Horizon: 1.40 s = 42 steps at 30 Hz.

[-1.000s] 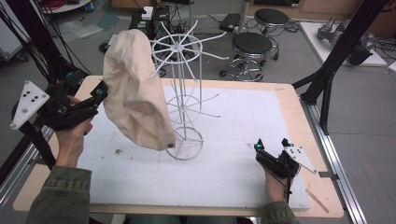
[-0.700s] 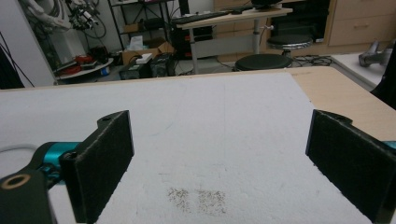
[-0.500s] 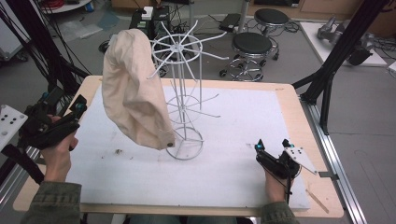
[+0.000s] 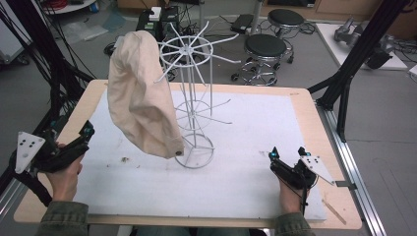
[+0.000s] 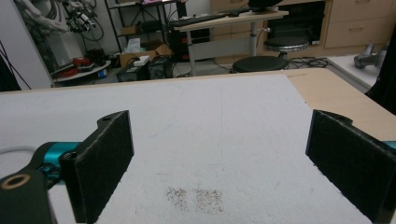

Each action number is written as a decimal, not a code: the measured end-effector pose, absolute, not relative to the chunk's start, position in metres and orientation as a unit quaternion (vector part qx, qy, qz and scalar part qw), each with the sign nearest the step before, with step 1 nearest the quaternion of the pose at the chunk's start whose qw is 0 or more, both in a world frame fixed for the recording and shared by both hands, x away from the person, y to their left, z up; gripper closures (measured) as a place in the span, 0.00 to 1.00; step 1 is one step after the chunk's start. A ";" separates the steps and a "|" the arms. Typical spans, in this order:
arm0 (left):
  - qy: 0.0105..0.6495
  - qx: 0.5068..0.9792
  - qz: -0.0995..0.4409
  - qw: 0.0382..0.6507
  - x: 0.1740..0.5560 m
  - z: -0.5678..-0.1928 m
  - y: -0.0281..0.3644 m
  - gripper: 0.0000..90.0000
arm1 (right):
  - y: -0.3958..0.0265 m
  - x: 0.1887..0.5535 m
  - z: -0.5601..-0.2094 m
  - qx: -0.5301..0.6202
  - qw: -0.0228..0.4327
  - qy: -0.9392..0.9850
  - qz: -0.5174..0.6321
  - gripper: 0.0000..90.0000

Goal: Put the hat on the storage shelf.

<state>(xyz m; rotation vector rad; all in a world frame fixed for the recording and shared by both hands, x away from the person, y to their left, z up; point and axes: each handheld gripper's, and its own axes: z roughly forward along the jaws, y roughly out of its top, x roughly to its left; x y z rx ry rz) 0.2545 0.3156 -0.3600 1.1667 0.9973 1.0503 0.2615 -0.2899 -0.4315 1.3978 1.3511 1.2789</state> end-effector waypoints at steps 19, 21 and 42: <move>0.484 0.510 0.454 0.548 0.253 -0.410 0.319 0.25 | -0.288 0.259 -0.431 0.545 0.404 0.535 0.504 0.07; 0.489 0.508 0.452 0.546 0.253 -0.414 0.319 0.25 | -0.288 0.258 -0.432 0.545 0.402 0.537 0.503 0.07; 0.509 0.504 0.421 0.556 0.251 -0.434 0.320 0.27 | -0.288 0.262 -0.435 0.547 0.396 0.547 0.495 0.07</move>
